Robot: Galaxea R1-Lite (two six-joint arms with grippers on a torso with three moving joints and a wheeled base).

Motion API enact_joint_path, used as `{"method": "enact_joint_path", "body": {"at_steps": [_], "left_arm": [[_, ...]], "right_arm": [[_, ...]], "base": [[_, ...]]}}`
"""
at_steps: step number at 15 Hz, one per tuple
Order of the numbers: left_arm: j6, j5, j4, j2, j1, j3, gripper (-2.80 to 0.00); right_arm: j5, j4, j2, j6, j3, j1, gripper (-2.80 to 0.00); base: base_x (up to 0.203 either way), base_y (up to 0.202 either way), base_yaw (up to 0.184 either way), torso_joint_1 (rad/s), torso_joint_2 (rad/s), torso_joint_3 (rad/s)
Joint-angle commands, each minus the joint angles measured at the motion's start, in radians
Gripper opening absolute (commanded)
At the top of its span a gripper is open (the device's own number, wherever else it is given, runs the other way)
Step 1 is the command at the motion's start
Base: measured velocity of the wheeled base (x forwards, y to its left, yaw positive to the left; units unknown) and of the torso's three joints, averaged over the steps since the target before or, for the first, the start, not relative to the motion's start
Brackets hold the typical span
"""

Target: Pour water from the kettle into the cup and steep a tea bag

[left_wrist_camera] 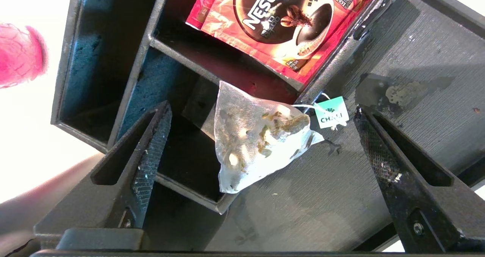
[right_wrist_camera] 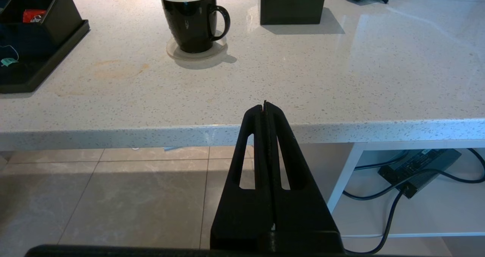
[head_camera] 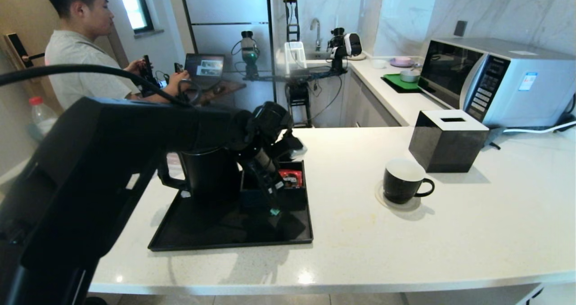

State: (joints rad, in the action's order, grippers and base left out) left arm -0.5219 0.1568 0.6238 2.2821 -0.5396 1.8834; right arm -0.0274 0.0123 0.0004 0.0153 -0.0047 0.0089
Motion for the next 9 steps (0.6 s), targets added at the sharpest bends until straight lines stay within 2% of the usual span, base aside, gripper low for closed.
{"method": "enact_joint_path", "body": {"at_steps": [1,4,5,9], "left_arm": [[-0.003,0.001,0.004,0.004,0.002,0.0,0.0],[-0.003,0.001,0.004,0.005,0.007,0.0,0.0],[-0.003,0.001,0.004,0.007,0.007,0.001,-2.8],[-0.003,0.001,0.004,0.011,0.007,0.003,-2.8]], "right_arm": [[0.0,0.0,0.0,0.0,0.0,0.0,-2.8],[0.0,0.0,0.0,0.0,0.0,0.0,-2.8],[0.0,0.0,0.0,0.0,0.0,0.0,-2.8],[0.0,0.0,0.0,0.0,0.0,0.0,-2.8]], "base": [[0.0,0.0,0.0,0.0,0.0,0.0],[0.0,0.0,0.0,0.0,0.0,0.0],[0.0,0.0,0.0,0.0,0.0,0.0],[0.0,0.0,0.0,0.0,0.0,0.0]]}}
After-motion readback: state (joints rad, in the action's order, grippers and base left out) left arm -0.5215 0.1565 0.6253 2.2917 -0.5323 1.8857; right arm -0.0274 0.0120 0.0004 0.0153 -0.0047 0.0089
